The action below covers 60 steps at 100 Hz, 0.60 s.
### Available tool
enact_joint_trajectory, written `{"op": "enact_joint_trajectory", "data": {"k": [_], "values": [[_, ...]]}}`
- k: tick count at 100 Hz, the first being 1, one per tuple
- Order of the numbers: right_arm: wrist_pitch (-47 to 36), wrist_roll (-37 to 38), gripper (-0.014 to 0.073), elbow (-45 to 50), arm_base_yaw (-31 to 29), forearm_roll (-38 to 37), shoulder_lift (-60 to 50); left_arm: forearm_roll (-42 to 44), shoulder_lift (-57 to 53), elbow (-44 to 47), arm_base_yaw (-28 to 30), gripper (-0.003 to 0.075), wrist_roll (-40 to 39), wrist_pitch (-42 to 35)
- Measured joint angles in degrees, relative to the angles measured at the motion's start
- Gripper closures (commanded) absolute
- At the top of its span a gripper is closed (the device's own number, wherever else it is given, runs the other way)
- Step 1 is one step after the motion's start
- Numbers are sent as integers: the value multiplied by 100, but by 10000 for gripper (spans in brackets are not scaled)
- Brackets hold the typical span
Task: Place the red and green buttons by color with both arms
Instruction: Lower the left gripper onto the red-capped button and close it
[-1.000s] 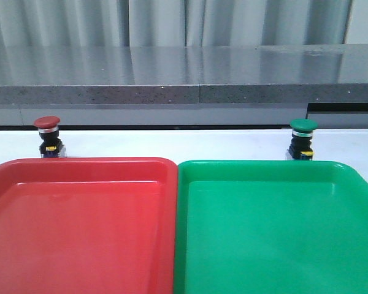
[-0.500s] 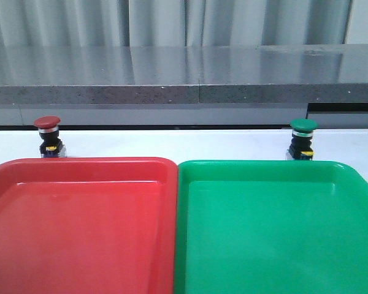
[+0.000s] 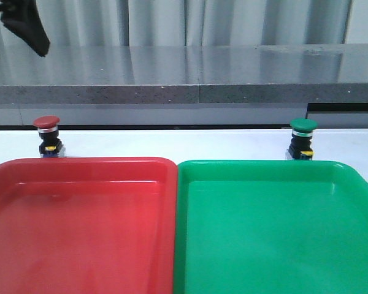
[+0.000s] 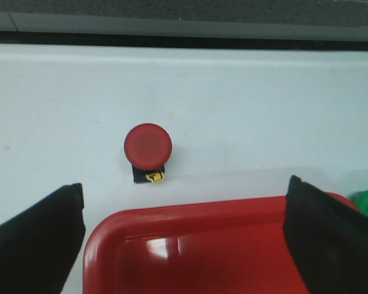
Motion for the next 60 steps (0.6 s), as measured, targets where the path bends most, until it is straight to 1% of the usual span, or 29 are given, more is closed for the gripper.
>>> {"op": "enact_joint_trajectory", "data": {"k": [27, 60], "values": [[0, 0, 660, 0, 0, 0, 0, 11, 1277, -744, 0, 104, 0, -25], [0, 0, 660, 0, 0, 0, 0, 182, 2042, -915, 0, 108, 0, -185]]}}
